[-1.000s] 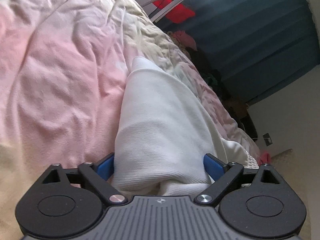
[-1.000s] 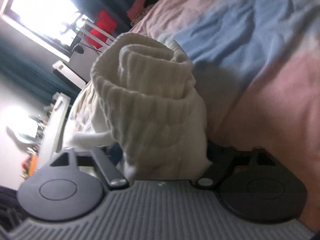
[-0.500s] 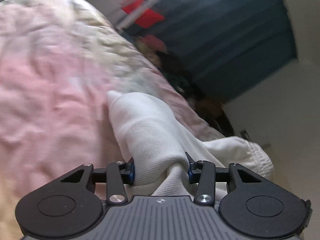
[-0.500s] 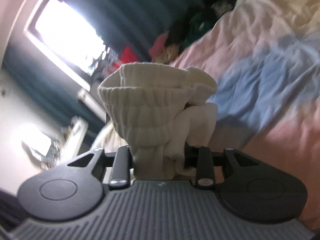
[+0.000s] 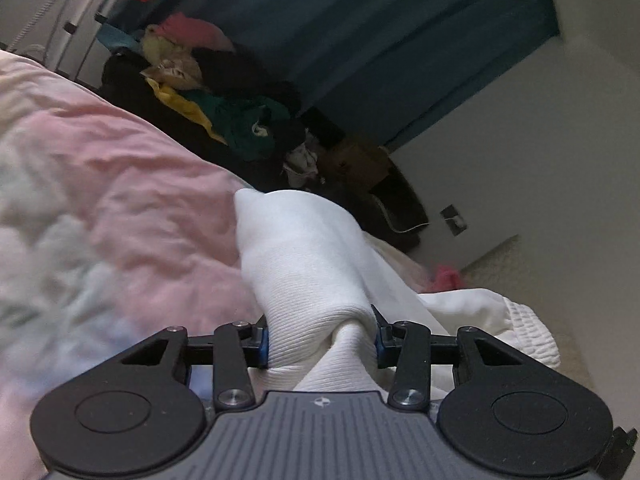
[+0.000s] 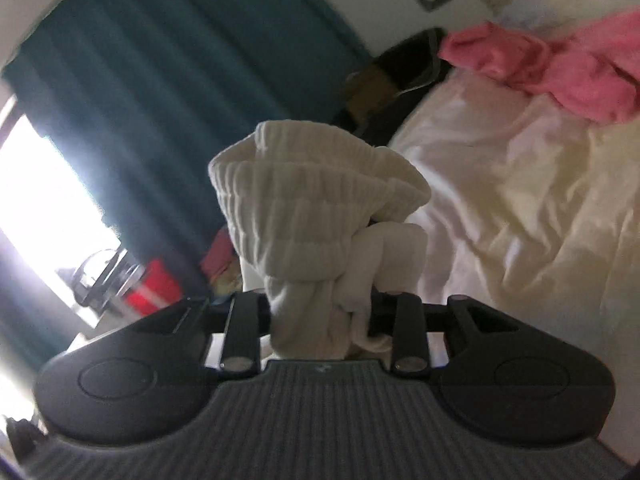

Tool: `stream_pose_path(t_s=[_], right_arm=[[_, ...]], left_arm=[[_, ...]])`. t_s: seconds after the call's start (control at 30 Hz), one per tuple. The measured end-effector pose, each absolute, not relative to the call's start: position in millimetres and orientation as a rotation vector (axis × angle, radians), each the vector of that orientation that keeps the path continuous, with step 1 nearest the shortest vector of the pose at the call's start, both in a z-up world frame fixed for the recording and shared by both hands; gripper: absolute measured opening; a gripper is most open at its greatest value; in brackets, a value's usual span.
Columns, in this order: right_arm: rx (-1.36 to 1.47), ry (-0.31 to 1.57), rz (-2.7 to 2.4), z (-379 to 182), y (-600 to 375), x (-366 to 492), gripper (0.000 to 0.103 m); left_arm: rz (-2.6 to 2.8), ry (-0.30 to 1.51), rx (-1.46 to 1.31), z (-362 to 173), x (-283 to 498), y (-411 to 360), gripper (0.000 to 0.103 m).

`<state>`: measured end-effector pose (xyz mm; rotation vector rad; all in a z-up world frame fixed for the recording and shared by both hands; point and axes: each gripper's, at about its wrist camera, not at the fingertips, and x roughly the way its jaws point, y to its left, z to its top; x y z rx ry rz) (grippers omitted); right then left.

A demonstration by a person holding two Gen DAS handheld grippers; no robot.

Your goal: Fold clothes

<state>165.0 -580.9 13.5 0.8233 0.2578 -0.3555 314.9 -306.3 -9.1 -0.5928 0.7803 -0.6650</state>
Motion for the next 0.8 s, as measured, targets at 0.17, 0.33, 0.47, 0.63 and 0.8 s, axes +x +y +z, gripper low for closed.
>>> stream_pose_path(t_s=[0.17, 0.33, 0.47, 0.63, 0.8], right_arm=[[0.926, 0.321, -0.376, -74.8, -605.4, 180.4, 0.035], [1.102, 0.260, -0.313, -150.6, -603.0, 131.1, 0.039], [1.135, 0.249, -0.322, -156.4, -595.9, 122.2, 0.042], [1.158, 0.368, -0.407, -129.3, -594.3, 119.1, 0.047], [1.053, 0.477, -0.459, -80.8, -573.4, 92.3, 0.047]], left_arm=[[-0.643, 0.867, -0.519, -80.0, 345.2, -335.0, 0.047], [-0.726, 0.845, -0.453, -127.4, 331.9, -317.6, 0.052], [-0.734, 0.816, -0.375, -139.5, 329.2, -318.0, 0.063], [-0.685, 0.808, -0.270, -114.6, 303.8, -308.9, 0.071], [-0.692, 0.769, -0.107, -62.7, 246.5, -300.0, 0.076]])
